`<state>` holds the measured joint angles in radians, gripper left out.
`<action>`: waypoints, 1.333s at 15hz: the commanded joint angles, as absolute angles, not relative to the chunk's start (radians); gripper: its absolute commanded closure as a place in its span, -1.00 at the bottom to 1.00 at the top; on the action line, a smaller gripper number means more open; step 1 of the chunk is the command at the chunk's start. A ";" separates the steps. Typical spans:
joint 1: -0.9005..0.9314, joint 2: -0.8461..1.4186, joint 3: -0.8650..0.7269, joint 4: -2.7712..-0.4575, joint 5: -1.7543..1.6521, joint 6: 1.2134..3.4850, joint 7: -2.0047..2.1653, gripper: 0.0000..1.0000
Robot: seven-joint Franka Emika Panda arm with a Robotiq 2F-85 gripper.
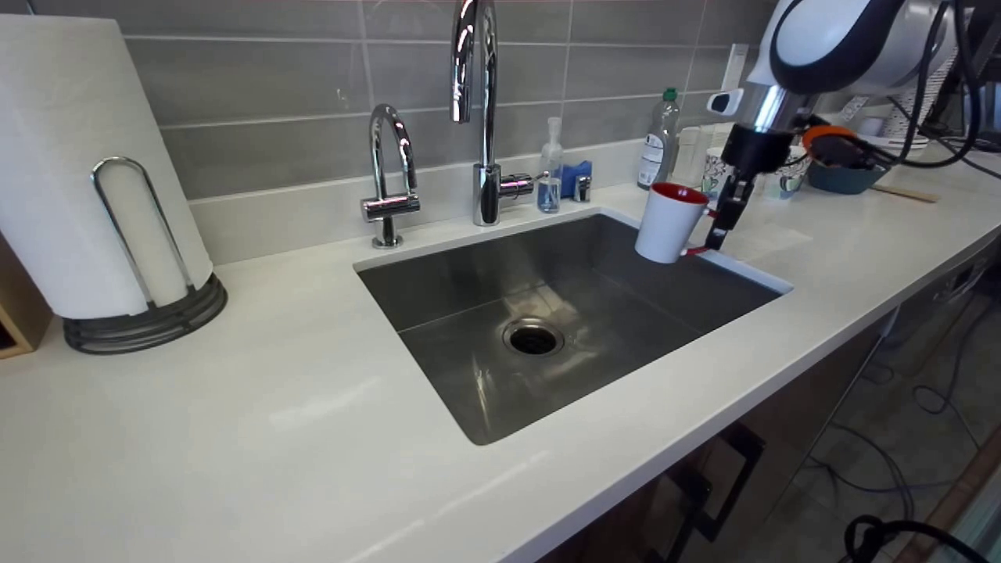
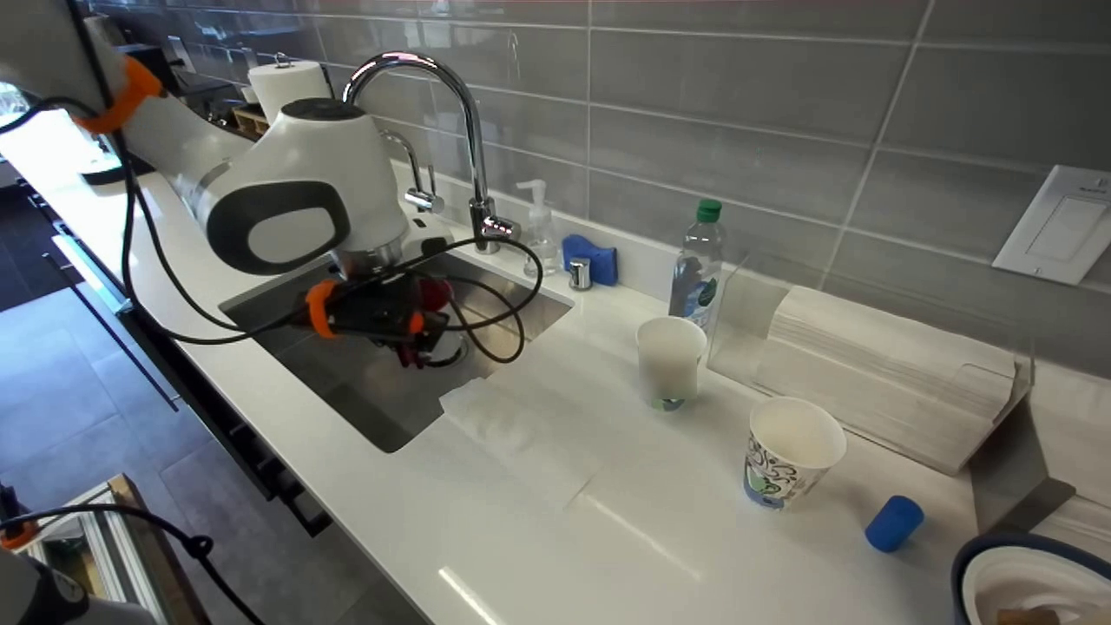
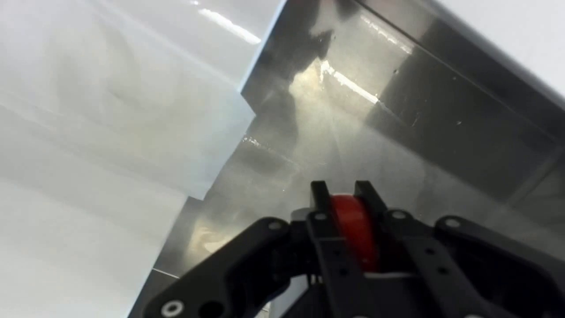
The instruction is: Move the faucet head on the right to the left , remove the mug from the sink and then put it on the counter
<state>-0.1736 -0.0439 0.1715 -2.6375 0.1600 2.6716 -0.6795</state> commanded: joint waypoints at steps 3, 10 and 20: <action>-0.131 -0.336 -0.059 -2.717 0.133 2.423 -0.702 0.90; -0.184 -0.367 -0.213 -2.681 0.001 2.338 -0.637 0.90; -0.181 -0.160 -0.256 -2.579 -0.020 2.450 -0.518 0.90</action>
<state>-0.1878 -0.2465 -0.2429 -2.6491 -0.0153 2.4188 -0.5553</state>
